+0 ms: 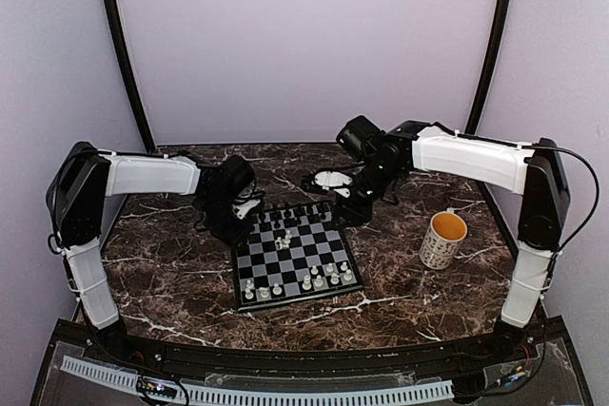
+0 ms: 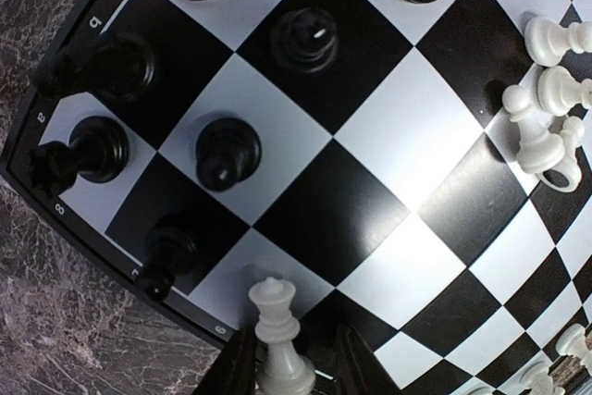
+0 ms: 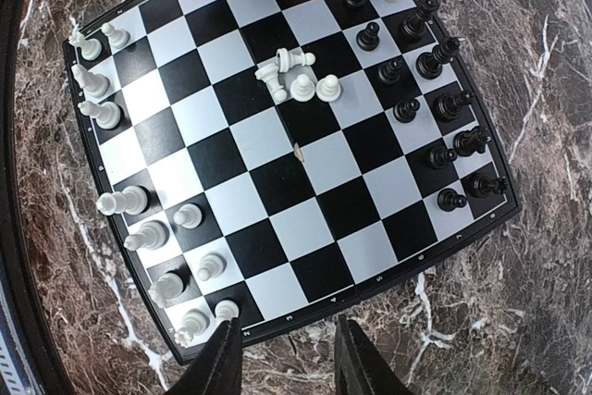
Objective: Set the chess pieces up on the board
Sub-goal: Pick up the queen from the chessboard.
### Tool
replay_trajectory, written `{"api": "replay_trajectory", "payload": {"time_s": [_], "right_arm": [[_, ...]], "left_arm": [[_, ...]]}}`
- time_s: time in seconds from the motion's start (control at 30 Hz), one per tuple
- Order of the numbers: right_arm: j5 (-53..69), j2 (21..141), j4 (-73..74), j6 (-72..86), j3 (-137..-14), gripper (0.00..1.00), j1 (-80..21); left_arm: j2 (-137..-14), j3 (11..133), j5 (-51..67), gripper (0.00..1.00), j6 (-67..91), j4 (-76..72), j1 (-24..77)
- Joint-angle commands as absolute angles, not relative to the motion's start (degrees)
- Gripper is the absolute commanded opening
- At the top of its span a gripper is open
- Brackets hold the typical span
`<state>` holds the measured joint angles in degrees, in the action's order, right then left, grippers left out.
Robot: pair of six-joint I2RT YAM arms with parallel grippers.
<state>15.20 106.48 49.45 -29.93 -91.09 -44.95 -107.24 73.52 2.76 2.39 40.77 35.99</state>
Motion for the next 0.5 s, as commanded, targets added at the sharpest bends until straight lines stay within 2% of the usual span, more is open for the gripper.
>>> {"api": "replay_trajectory", "payload": {"time_s": [0.0,0.23,0.47], "right_arm": [[15.91,106.50,49.65,-30.15,-92.72,0.35,-44.74],[16.00,106.92,49.86,-30.15,-93.12,0.35,-44.73],[16.00,106.89,49.97,-30.07,-93.28,0.35,-44.82]], "left_arm": [[-106.08,72.44,2.66,0.33,3.60,43.27,36.82],[-106.29,72.20,1.89,0.31,4.29,44.06,37.76],[-106.29,72.30,0.75,0.20,3.94,46.14,38.26]]}}
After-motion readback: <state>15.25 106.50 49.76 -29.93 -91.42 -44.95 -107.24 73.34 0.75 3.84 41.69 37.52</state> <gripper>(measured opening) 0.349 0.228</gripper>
